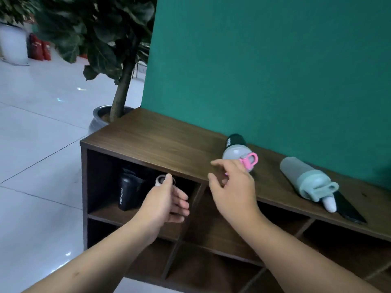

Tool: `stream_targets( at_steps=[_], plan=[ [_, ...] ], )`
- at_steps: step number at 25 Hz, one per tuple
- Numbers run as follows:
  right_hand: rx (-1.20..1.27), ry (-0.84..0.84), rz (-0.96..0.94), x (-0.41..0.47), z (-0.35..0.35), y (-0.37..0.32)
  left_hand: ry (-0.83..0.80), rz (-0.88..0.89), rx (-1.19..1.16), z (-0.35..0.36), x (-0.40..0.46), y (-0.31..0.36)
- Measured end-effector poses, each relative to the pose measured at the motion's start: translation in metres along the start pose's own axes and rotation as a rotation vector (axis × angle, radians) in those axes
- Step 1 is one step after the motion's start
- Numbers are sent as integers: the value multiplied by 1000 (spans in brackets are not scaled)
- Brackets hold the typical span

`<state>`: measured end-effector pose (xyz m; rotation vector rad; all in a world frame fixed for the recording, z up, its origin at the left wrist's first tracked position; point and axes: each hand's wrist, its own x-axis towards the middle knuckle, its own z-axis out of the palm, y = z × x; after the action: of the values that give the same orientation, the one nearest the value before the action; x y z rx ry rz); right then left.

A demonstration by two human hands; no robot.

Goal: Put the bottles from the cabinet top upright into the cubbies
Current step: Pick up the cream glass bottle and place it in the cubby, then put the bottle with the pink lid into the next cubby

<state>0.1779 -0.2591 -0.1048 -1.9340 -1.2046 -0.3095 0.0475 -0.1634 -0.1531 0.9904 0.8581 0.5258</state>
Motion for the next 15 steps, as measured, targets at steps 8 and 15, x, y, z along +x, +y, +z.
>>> stream_targets(
  at_steps=[8, 15],
  plan=[
    [-437, -172, 373, 85, -20, 34, -128, 199, -203, 84, -5, 31],
    [-564, -190, 379, 97, 1, 32, -283, 72, -380, 102, 14, 49]
  ],
)
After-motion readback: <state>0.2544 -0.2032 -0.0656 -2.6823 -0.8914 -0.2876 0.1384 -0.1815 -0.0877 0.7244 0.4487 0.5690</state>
